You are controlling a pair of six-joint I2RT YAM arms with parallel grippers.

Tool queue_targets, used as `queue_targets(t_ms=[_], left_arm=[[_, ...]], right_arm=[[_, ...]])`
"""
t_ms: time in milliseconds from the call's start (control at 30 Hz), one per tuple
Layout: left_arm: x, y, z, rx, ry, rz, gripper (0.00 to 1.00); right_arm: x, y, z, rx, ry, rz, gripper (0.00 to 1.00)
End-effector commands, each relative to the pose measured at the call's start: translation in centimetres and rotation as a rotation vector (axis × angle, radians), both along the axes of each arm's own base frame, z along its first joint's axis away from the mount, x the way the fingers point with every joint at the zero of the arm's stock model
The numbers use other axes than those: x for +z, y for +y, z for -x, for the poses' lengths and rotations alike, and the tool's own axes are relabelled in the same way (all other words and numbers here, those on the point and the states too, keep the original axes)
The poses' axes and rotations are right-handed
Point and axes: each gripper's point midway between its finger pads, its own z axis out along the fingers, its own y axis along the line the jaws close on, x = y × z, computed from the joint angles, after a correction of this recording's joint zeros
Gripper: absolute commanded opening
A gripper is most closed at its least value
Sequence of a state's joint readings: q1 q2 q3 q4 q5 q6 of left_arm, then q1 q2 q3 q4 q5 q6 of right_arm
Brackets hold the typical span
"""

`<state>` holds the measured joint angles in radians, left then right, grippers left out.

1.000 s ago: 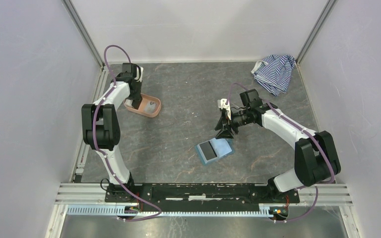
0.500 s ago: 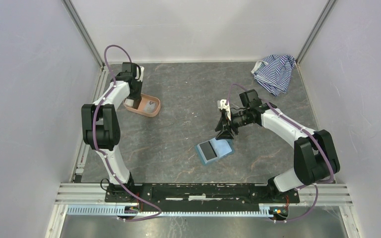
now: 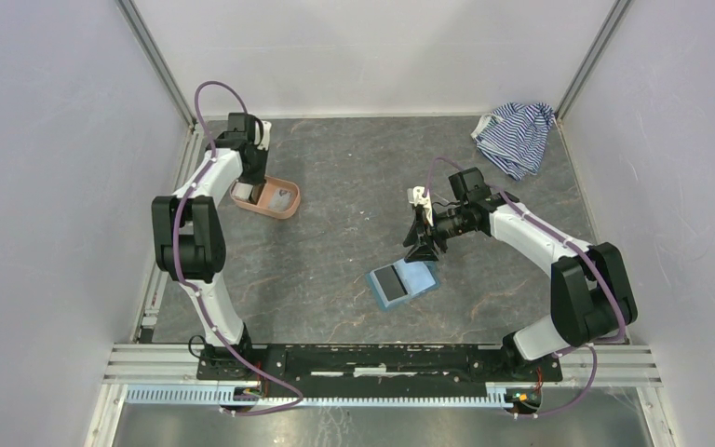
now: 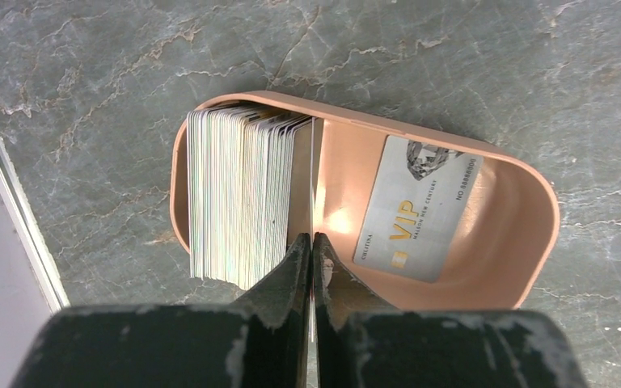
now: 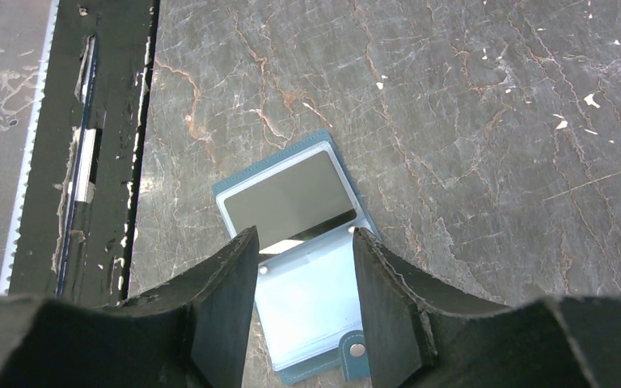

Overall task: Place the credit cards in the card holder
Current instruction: Pick up the credit card from the storage box.

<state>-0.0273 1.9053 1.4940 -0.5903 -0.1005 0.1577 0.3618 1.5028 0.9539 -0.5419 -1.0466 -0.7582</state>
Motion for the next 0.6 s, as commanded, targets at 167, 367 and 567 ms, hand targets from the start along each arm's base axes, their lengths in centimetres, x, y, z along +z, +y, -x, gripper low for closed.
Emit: queue_targets(t_ms=[167,367,567], left_arm=[[4.5,-2.8,-0.4,-0.014,-0.086,0.183,0.02],[8.0,-8.3,1.9,-0.131,-0.158,0.48,0.02],[11.7,-15.5,7.8,-0.334,-0.25,0.922,0.02]], right_arm=[[1.4,0.3,-0.7,0.02,-0.045,-0.029,0.53],[1.5,0.0,-1.2,0.002,-0.095,-0.005,0.53],[2.2,-0.4,-1.9,-0.053,-0.155,-0.001,0.52]])
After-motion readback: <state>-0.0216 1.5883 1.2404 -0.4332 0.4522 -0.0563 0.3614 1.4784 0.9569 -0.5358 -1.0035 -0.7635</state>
